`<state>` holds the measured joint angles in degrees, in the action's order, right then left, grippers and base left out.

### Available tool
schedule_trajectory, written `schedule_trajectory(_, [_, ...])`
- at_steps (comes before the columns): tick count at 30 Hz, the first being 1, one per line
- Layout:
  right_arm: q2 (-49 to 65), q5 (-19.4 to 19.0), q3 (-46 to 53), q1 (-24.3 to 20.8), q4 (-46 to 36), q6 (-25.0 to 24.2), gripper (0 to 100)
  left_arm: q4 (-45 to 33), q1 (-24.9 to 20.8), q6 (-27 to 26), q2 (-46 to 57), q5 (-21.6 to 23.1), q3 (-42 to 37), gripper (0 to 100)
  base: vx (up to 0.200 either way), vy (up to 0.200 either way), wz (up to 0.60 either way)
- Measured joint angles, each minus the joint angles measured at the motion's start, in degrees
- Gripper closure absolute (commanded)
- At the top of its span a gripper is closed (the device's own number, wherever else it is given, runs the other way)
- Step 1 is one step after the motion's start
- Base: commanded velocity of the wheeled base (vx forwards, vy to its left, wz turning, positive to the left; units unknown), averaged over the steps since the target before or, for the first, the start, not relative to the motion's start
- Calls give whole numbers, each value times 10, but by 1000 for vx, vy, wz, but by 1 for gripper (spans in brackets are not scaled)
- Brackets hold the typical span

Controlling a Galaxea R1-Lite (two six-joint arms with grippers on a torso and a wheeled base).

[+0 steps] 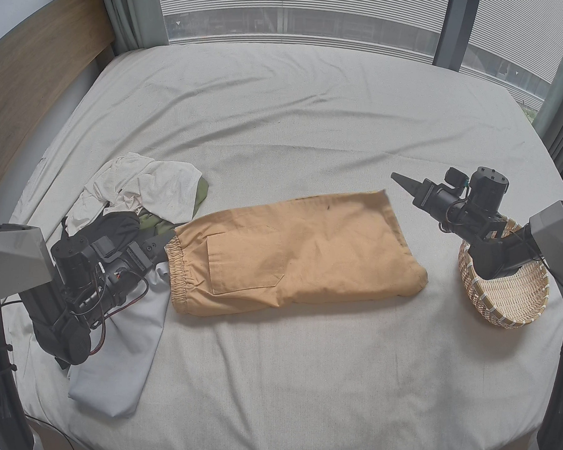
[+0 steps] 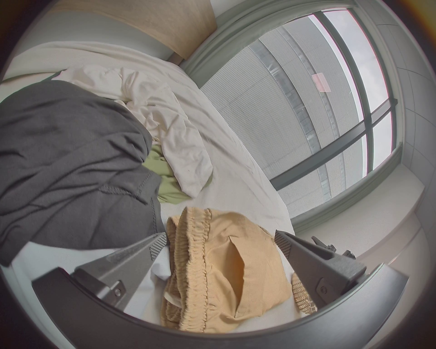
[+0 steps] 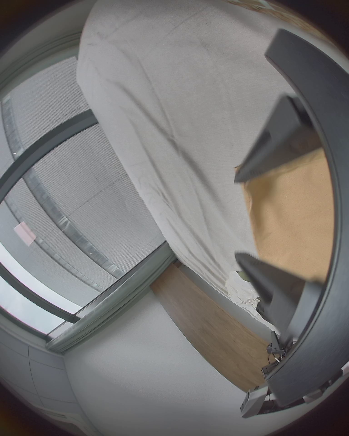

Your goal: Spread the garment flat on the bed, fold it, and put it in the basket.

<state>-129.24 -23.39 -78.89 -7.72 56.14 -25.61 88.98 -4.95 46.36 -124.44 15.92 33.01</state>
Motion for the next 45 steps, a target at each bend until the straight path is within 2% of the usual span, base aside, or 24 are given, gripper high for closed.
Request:
schedule_trajectory(7, [7, 3, 25, -8, 4, 2, 0, 0, -5, 0, 6, -3, -2, 0, 0, 0, 0])
schedule_trajectory(14, [43, 3, 89, -20, 12, 1, 0, 0, -20, 1, 27, 4, -25, 0, 0, 0, 0])
schedule_trajectory(22, [106, 1, 227, -31, 78, -5, 0, 0, -41, -3, 78, 49, -74, 0, 0, 0, 0])
schedule_trajectory(34, [185, 2, 431, -30, 124, -50, 0, 0, -61, -82, 128, 112, -152, 0, 0, 0, 0])
schedule_trajectory(45, [163, 4, 494, -22, 147, -65, 0, 0, -67, -105, 124, 117, -172, 0, 0, 0, 0])
